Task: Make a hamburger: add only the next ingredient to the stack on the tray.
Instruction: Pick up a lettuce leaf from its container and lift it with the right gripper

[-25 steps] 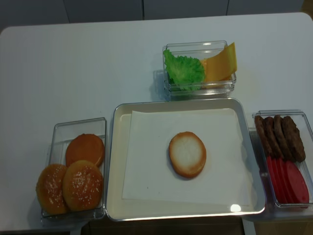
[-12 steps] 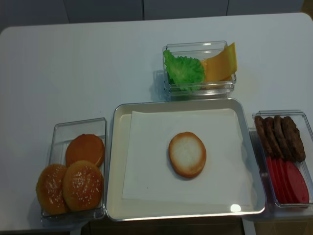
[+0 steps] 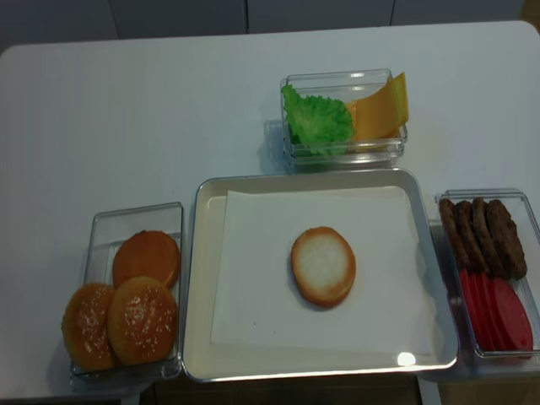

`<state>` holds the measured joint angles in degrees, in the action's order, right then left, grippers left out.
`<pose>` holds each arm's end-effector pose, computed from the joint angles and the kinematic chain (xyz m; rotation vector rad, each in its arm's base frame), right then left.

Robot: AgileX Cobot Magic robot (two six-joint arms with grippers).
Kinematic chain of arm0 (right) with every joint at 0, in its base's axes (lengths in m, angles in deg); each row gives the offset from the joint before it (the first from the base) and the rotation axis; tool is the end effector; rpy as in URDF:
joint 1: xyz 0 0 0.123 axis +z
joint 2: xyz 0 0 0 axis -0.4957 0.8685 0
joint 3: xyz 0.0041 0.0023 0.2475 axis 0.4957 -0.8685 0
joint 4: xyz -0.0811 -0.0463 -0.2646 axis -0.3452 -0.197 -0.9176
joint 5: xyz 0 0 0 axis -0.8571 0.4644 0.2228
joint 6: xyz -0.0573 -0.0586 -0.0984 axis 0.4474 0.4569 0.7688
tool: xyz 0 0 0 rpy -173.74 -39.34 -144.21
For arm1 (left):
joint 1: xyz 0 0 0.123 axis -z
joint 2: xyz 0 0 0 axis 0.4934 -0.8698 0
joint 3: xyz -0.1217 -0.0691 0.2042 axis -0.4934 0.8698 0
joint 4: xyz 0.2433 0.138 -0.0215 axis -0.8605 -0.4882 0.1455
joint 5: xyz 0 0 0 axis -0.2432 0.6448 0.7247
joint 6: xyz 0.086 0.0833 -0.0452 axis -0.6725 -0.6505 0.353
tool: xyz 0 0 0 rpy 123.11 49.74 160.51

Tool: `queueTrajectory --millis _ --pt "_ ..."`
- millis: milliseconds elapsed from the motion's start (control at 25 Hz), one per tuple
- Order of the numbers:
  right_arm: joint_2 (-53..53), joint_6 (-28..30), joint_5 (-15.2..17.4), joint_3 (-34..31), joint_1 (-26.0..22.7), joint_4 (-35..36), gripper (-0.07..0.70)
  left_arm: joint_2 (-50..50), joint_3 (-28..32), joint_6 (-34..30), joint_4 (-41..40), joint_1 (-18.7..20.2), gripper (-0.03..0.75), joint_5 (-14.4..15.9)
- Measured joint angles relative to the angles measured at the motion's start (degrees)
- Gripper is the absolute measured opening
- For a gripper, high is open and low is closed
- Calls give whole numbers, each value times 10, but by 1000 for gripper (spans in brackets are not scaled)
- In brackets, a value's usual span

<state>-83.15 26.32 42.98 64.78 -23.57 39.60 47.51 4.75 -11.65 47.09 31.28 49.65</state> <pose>0.0869 0.0201 0.2747 -0.0858 2.0367 0.2003 0.0810 -0.0024 0.2604 -0.0388 2.1624 -0.0549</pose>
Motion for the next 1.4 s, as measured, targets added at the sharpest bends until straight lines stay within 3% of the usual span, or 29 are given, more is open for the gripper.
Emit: queueTrajectory --millis 160,520,640,1040,1400 --pt "52 0 -47 20 0 6 444 0 0 0 0 0 425 0" --pt "296 1 -143 98 0 27 445 0 0 0 0 0 425 0" --pt "390 7 -152 141 0 57 446 0 0 0 0 0 425 0" --pt "657 149 -173 312 0 211 446 0 0 0 0 0 425 0" --pt "856 211 -174 482 18 304 446 0 0 0 0 0 425 0"
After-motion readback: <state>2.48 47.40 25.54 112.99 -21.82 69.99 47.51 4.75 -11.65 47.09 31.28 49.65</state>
